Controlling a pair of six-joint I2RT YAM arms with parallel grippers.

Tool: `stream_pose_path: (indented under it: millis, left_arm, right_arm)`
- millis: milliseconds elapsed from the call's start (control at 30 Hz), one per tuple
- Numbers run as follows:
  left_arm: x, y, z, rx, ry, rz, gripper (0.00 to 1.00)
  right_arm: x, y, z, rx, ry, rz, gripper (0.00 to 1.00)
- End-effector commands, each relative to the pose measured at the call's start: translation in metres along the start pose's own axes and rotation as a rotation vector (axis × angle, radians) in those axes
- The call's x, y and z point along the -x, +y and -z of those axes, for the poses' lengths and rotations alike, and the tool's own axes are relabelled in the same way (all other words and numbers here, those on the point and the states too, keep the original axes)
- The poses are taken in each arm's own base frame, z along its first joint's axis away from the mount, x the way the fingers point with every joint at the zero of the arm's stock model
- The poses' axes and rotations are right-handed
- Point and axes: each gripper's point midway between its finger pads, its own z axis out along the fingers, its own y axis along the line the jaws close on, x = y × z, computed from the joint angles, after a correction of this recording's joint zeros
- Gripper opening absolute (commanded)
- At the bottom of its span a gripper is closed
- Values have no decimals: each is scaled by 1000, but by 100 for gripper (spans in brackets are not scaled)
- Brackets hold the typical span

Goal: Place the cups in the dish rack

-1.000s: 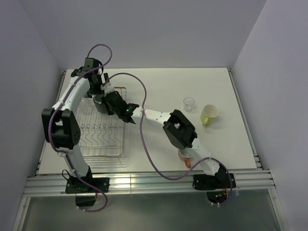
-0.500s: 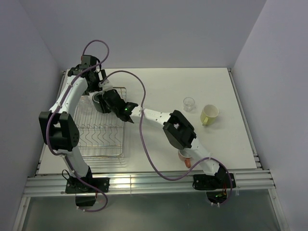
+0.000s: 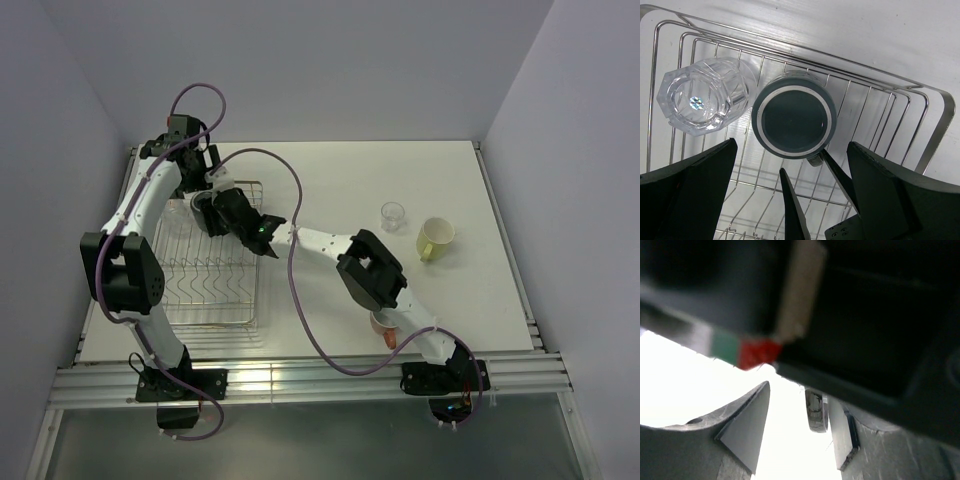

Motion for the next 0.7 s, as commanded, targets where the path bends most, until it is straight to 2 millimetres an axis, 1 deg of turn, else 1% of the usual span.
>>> stream_pose_path:
  millis: [0,33,67,133,167,233,267,333,367,400,433,467,500,533,567,600,633,667]
  left_arm:
    - [43,-13,60,-97,-171,40,99]
    - [43,-12,60,-96,-174,39,99]
    - [44,-13,61,-98,-180,40,99]
    - [46,-12,62,-97,-185,41,99]
    - [47,-13,63,-99,-191,42,99]
    - [47,-12,63,-98,-193,41,99]
    - [49,-13,64,-98,-197,42,99]
    - [50,-13,65,-99,-200,43,99]
    - [51,-12,66,-97,-204,42,99]
    - [52,-11,65,-95,-208,44,99]
    - [53,-11,66,-95,-211,45,99]
    - [54,-11,67,-91,-219,47,99]
    - [55,-11,67,-92,-221,47,99]
    - [57,-11,67,-93,-226,51,99]
    - [57,-12,67,-96,-225,50,99]
    - [58,-12,67,-98,-226,52,99]
    - [58,-13,66,-100,-223,53,99]
    - [59,-14,66,-104,-224,51,99]
  right_arm:
    - [-26,-17,9,-50,92,-1,57]
    - [-31,-21,11,-60,100,2,57]
    - [-16,-18,16,-51,64,-8,58]
    - [-13,-18,21,-43,43,-14,58]
    - [1,-16,28,-36,17,-20,60]
    - [8,-16,34,-36,-4,-24,61]
    - [19,-13,40,-27,-24,-26,62]
    - [27,-13,45,-24,-35,-22,62]
    - [36,-12,50,-26,-51,-24,62]
    - [40,-11,53,-22,-58,-26,62]
    - [39,-11,56,-25,-56,-23,62]
    - [53,-11,65,-28,-84,-30,62]
    - [55,-12,70,-32,-90,-31,62]
    - [53,-14,75,-35,-91,-29,62]
    - [71,-15,89,-37,-128,-41,62]
    - [75,-17,95,-47,-137,-42,62]
    - [75,-22,101,-62,-135,-42,63]
    - [89,-24,115,-72,-153,-45,63]
